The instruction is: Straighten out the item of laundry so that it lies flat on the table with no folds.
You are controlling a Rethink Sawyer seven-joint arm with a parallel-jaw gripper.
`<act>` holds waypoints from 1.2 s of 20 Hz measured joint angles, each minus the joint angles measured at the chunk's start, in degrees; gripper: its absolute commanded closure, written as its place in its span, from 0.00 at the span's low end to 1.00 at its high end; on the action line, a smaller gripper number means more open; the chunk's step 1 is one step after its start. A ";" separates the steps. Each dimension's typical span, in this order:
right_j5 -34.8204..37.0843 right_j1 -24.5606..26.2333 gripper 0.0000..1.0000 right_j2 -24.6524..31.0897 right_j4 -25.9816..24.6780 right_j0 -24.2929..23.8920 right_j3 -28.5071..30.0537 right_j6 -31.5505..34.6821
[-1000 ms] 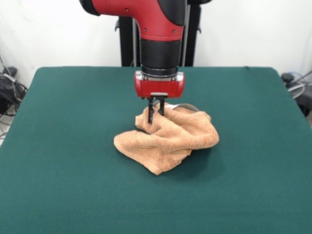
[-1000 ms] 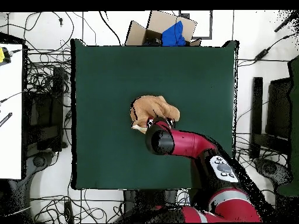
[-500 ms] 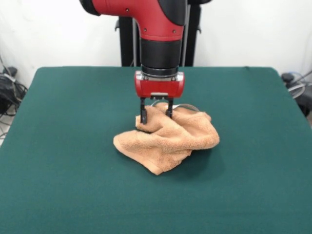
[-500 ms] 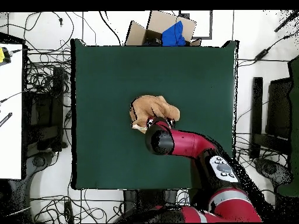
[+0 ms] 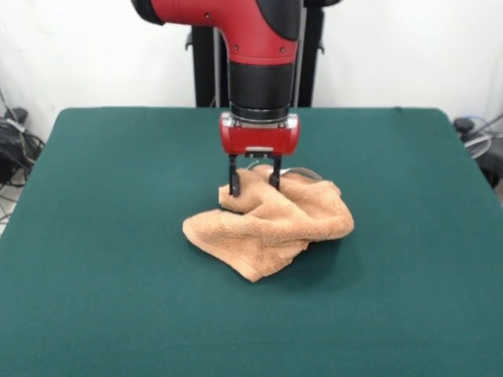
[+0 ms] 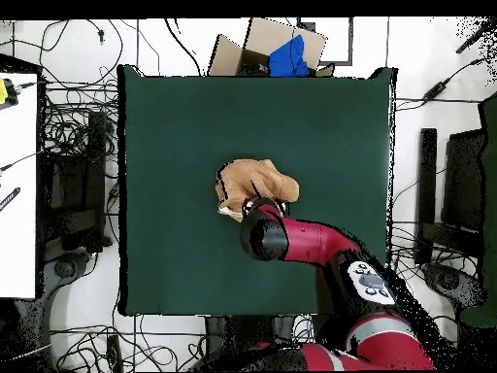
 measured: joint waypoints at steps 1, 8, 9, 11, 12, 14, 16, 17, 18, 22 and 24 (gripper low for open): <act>-0.08 -0.02 0.00 0.00 0.00 -0.01 0.30 0.00; -0.70 -0.57 0.00 0.01 -0.22 -0.51 2.86 0.00; -0.70 -0.69 0.00 0.02 -0.38 -0.70 3.10 0.00; -0.69 -1.09 0.00 0.01 -0.79 -1.26 3.60 0.00; -0.69 -1.40 0.00 0.01 -1.07 -1.58 3.84 0.00; -0.69 -1.75 0.00 0.01 -1.46 -1.93 4.09 0.00; -0.69 -2.20 0.00 0.01 -2.17 -2.47 4.44 0.00; -0.69 -2.29 0.00 0.01 -2.32 -2.62 4.55 0.00; -0.69 -2.55 0.00 0.01 -2.59 -2.99 4.97 0.00; -0.69 -3.07 0.00 0.01 -2.66 -3.69 6.05 0.00; -0.69 -3.19 0.00 0.02 -2.66 -3.94 6.19 0.00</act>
